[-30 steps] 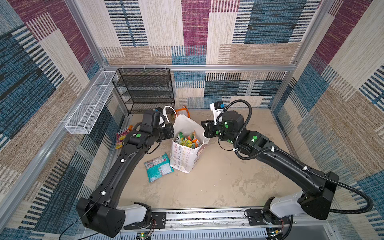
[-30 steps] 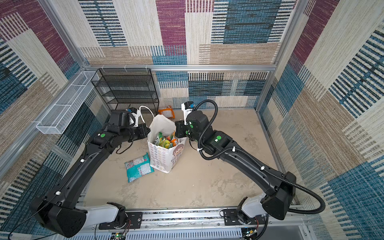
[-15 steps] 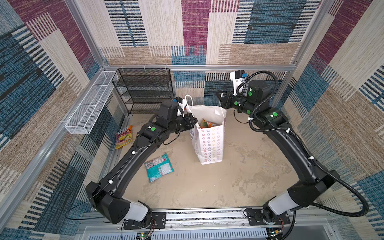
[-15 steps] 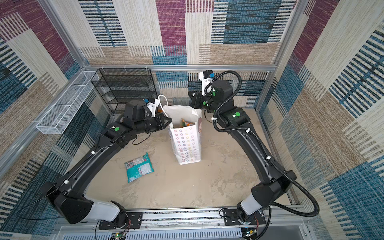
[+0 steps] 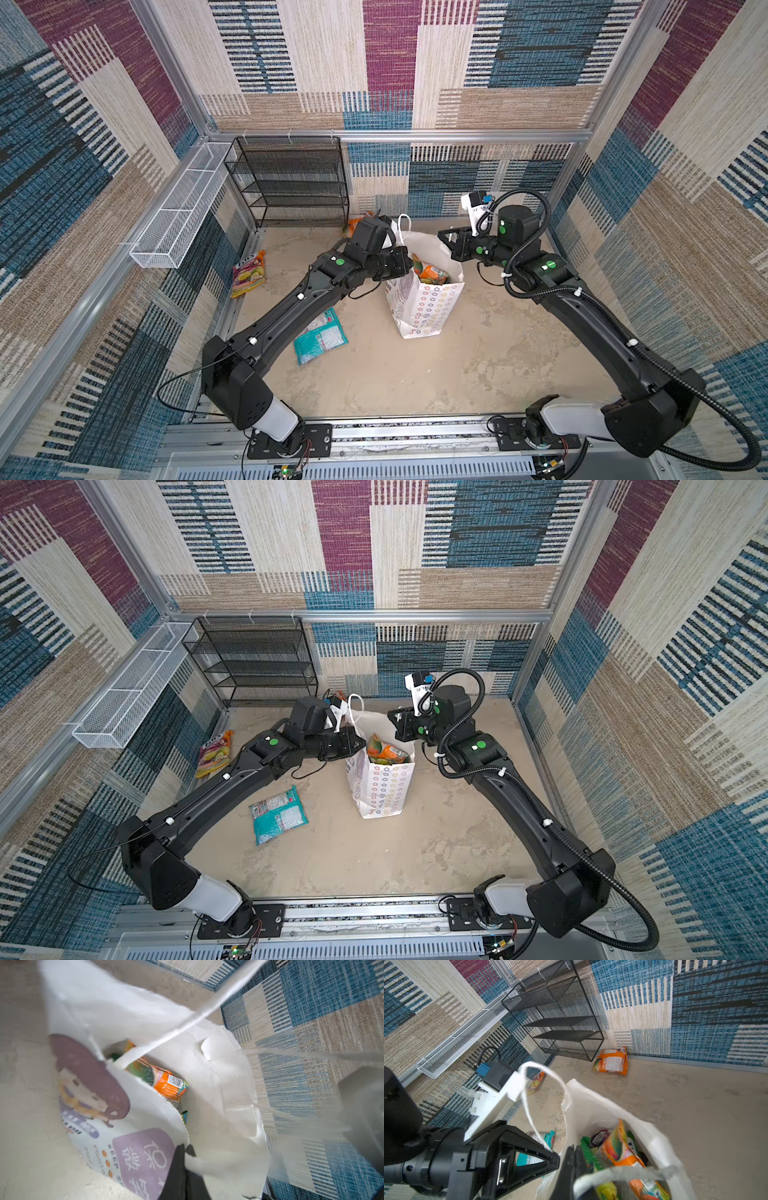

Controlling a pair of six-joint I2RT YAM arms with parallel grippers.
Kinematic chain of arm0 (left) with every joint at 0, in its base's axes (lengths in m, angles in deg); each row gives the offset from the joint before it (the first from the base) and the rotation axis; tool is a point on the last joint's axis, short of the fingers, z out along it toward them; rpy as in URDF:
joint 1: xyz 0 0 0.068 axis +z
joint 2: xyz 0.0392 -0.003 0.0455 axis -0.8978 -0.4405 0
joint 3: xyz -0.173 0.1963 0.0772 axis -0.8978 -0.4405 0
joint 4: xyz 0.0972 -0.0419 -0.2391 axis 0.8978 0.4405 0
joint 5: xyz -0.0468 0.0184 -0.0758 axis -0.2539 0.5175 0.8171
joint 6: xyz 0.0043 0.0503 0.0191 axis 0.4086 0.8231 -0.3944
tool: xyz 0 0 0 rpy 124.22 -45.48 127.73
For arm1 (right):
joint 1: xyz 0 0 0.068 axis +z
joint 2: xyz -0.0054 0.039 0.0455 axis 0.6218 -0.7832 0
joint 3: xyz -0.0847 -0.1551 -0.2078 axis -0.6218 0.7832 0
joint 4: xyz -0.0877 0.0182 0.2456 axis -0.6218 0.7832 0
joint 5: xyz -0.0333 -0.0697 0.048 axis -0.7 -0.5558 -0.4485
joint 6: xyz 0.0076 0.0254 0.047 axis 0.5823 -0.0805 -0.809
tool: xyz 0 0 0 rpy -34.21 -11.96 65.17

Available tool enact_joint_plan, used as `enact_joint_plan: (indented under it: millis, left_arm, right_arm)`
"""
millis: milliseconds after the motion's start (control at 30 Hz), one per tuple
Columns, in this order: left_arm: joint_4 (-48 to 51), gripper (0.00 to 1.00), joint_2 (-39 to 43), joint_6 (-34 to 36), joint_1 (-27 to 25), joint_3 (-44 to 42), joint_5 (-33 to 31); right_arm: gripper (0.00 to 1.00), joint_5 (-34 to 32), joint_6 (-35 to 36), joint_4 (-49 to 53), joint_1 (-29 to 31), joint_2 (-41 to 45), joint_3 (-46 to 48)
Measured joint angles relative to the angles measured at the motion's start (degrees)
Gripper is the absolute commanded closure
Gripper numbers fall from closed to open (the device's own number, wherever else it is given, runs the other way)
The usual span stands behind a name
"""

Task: Place the snacks into the paper bag
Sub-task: 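Slide the bag with the left gripper while the right gripper hovers nearby, then release the bag with the left gripper and move it to the teal packet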

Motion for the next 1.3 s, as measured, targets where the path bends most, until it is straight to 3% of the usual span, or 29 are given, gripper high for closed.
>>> enact_joint_plan:
  millis: [200,367,467,500,633,667,700,933,1300]
  left_arm:
    - [-0.6,0.98,8.3,0.0,-0.7,-6.7,-4.9]
    - [-0.9,0.96,10.8,0.1,-0.6,-8.9,-9.1]
    - [-0.6,0.89,10.9,0.7,-0.7,-8.9,-9.7]
    - [-0.4,0.82,10.9,1.2,-0.7,-8.9,-10.4]
    - [-0.7,0.26,10.8,1.9,-0.7,-8.9,-10.7]
    - [-0.5,0.04,10.6,2.1,-0.6,-8.6,-11.0]
    - [0.0,0.0,10.4,2.2,-0.6,-8.0,-11.2]
    - [5.2,0.0,12.1,3.2,-0.5,-4.3,-12.6]
    - [13.4,0.0,24.7,5.6,-0.4,-1.7,-18.2]
  right_arm:
    - [1.0,0.9,0.0,-3.8,-0.1,4.2,2.7]
    - [1.0,2.0,-0.9,-5.9,-0.1,7.1,6.5]
    - [1.0,3.2,-2.7,-8.0,-0.1,8.2,7.6]
    - [1.0,3.6,-3.1,-8.7,-0.1,8.2,7.7]
    - [1.0,3.3,-4.8,-10.9,-0.1,8.0,8.0]
    - [1.0,2.9,-5.4,-12.3,0.0,8.2,8.8]
    - [1.0,2.8,-6.1,-13.6,0.0,8.4,9.7]
    - [1.0,1.9,-8.3,-19.3,0.0,8.9,13.1]
    - [0.98,0.4,-8.8,-23.6,0.0,6.9,13.7]
